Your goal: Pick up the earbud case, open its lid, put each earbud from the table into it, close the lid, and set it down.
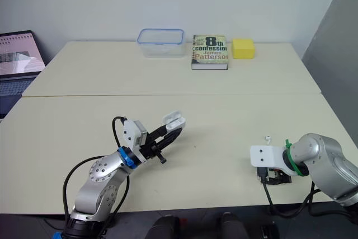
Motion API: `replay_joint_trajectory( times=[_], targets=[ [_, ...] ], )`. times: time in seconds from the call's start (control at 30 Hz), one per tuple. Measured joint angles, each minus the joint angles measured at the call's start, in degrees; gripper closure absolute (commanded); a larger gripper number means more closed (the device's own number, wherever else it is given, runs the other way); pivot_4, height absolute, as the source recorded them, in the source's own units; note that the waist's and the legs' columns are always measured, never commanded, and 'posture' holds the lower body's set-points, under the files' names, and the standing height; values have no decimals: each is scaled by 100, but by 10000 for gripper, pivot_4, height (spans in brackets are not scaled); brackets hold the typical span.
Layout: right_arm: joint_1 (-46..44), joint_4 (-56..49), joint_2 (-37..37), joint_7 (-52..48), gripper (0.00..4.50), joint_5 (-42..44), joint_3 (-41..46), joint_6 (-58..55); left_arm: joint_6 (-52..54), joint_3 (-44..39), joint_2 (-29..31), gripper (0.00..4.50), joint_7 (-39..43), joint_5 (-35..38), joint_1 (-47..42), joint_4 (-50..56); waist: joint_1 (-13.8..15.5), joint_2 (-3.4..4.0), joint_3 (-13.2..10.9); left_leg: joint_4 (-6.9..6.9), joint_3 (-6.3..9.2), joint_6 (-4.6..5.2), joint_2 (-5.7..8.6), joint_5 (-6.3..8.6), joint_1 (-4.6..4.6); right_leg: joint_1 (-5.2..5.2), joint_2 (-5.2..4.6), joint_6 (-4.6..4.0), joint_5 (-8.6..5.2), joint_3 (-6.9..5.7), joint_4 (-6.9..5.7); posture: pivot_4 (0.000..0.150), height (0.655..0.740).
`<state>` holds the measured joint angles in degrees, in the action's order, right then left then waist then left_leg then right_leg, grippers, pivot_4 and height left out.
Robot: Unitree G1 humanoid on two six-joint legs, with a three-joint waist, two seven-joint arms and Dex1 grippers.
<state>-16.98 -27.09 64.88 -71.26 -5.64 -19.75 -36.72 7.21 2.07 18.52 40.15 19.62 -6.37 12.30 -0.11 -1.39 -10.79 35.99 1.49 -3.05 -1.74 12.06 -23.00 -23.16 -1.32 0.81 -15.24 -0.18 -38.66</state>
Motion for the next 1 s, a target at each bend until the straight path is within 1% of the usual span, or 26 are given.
replay_joint_trajectory(
  times=[0.07, 0.13, 0.23, 0.27, 0.3, 0.57, 0.7, 0.77, 0.83, 0.93, 1.0],
  targets=[
    [0, 13, -19, 0, 18745, 8, 0, -4, -1, 0, 0, 36948, -18, -1, 8, 0, -1, -1, 1, 1, 0, 0, 0, 0, 0, 1, 0, 1, 0, 0, 0, 1500, 7400],
    [1, 21, -56, 0, 25202, 9, -2, -3, -2, 0, -4, 36948, -39, -2, 18, 0, -7, -2, 1, 1, -1, 0, 0, 0, 1, 1, 0, 2, 1, 1, 0, 1500, 7400],
    [1, 22, -115, 0, 36387, 10, -5, -31, -2, 0, -5, 36948, -62, -2, 25, 0, -10, -3, 2, 2, -1, 0, 0, 0, 3, 1, 0, 3, 2, 1, -1, 1500, 7400],
    [0, 19, -125, 0, 39453, 11, -5, -41, -2, 0, -5, 36948, -62, -2, 25, 0, -10, -3, 2, 2, -1, 0, 0, 0, 3, 2, 0, 3, 2, 1, -2, 1500, 7400],
    [0, 17, -125, 0, 41040, 11, -5, -52, -2, 0, -5, 36948, -62, -2, 25, 0, -10, -4, 3, 2, -1, 0, 0, 0, 3, 2, 1, 3, 2, 1, -1, 1500, 7400],
    [-16, 8, -136, -2, 41035, 44, 7, -110, -30, 4, -8, 36948, -53, -2, 25, -13, -10, -4, 3, 2, -1, 0, 0, 0, 2, 2, 0, 3, 2, 1, -1, 1500, 7400],
    [-227, 87, -494, 38, 41035, 485, 352, -246, -132, 19, -77, 36948, -15, 2, 18, -150, -14, -5, 2, 0, -2, 0, -1, 0, 1, -1, 2, 3, 2, 2, -2, 1500, 7400],
    [-508, 62, -824, 126, 41035, 865, 710, -517, -168, 23, -122, 36948, -6, 9, -27, -169, -14, -5, 2, 1, 0, 0, -1, 0, 0, -1, 3, 4, 2, 2, -4, 1500, 7400],
    [-855, 5, -1331, 329, 41035, 1308, 1135, -970, -192, 11, -193, 36948, -19, 28, -99, -181, -11, -6, 2, 1, 2, 0, -1, 0, -1, -1, 4, 4, 3, 1, -5, 1500, 7400],
    [-1299, -174, -2340, 879, 41035, 1987, 1669, -1640, -271, 19, -326, 36948, -59, 43, -183, -198, -6, -6, 1, -1, 5, 0, -1, 0, -3, -1, 4, 5, 3, -1, -6, 1500, 7400],
    [-1348, -296, -3137, 1325, 41035, 2321, 1945, -1686, -301, 26, -371, 36948, -75, 39, -195, -206, -5, -9, 3, -1, 10, 0, -4, 0, -4, -1, 6, 5, 3, -5, -6, 1500, 7400]
  ],
)
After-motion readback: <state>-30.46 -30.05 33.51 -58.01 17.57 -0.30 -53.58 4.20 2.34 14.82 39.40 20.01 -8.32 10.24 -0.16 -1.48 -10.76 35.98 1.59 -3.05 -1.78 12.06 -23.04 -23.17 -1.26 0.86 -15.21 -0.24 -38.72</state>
